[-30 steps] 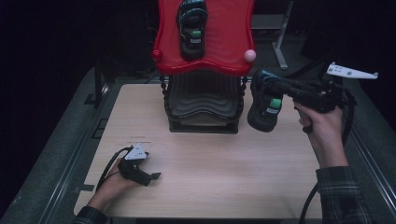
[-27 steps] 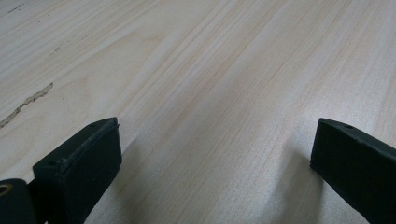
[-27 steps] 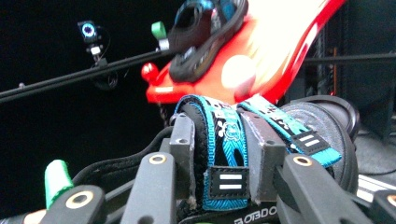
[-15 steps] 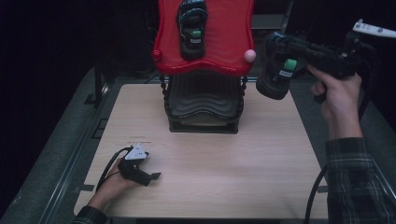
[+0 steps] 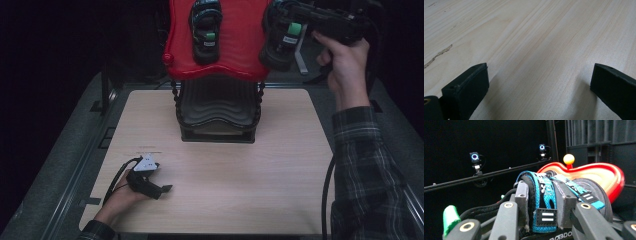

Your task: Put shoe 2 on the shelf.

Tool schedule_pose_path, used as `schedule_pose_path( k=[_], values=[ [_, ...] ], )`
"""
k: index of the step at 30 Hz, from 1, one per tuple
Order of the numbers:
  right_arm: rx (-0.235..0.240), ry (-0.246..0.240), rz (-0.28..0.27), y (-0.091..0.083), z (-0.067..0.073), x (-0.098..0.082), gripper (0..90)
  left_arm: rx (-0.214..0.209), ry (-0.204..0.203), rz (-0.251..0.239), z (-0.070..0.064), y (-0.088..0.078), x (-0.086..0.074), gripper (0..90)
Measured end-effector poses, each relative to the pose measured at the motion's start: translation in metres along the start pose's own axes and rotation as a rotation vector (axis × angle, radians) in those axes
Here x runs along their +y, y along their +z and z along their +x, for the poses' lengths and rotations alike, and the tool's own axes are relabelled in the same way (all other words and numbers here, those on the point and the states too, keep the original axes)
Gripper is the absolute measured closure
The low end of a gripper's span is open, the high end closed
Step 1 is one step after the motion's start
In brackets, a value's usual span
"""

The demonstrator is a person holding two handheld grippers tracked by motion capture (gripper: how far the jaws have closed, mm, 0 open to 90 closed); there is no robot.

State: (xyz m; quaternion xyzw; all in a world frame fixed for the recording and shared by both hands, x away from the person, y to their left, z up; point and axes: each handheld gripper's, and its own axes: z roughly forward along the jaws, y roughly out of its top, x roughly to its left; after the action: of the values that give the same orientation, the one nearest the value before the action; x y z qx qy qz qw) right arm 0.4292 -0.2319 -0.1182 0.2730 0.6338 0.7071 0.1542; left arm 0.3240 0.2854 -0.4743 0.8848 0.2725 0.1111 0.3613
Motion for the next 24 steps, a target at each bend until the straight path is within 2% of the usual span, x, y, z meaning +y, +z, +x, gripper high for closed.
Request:
schedule_pose_path(
  k=[5, 11, 17, 24],
  values=[
    [0.032, 0.011, 0.010, 0.027, -0.011, 0.001, 67.1, 0.000, 0.000, 0.000, 0.000, 0.000, 0.000, 1.1],
    [0.045, 0.021, 0.030, 0.060, -0.025, -0.002, 67.1, -0.001, -0.004, -0.002, 0.000, 0.000, 0.000, 1.1],
    [0.035, 0.002, 0.070, 0.092, -0.034, 0.000, 67.1, 0.000, 0.000, 0.000, 0.000, 0.000, 0.000, 1.1],
    [0.014, -0.033, 0.113, 0.117, -0.039, 0.003, 67.0, 0.001, -0.002, -0.003, 0.000, 0.000, 0.000, 1.1]
  ],
)
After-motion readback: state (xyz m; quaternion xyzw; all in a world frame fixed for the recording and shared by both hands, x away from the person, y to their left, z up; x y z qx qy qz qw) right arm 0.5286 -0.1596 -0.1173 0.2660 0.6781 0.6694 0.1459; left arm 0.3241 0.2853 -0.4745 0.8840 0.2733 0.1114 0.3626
